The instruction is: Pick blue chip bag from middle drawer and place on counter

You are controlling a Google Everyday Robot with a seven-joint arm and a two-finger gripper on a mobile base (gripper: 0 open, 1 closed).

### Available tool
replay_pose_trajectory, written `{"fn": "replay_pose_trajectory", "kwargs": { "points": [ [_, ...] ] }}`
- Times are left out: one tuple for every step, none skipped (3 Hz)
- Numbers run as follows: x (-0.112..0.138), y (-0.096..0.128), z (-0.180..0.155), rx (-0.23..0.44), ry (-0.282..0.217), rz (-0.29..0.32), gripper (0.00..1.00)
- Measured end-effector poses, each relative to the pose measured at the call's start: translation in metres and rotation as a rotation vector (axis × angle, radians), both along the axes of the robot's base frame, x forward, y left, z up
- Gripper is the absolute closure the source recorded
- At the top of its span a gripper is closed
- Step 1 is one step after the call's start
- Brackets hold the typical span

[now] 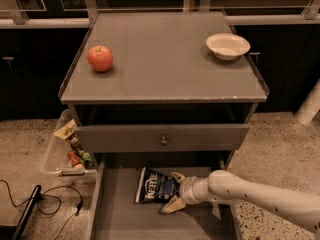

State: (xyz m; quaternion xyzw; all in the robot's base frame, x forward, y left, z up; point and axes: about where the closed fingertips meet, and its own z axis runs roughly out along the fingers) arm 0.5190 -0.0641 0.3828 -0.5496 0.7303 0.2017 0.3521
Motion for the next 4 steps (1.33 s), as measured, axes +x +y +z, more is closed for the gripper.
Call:
{"fn": "replay_pose_trajectory", "kwargs": {
  "points": [
    [0.0, 0.0, 0.0, 0.0, 0.0, 0.0, 0.41],
    [0.0, 0.0, 0.0, 0.0, 0.0, 0.0, 0.64],
    [0.0, 0.0001, 0.0, 0.0, 0.0, 0.0, 0.88],
    [-0.0037, -0.0025, -0.0034, 0.013, 0.039, 0.004, 1.0]
  ]
}}
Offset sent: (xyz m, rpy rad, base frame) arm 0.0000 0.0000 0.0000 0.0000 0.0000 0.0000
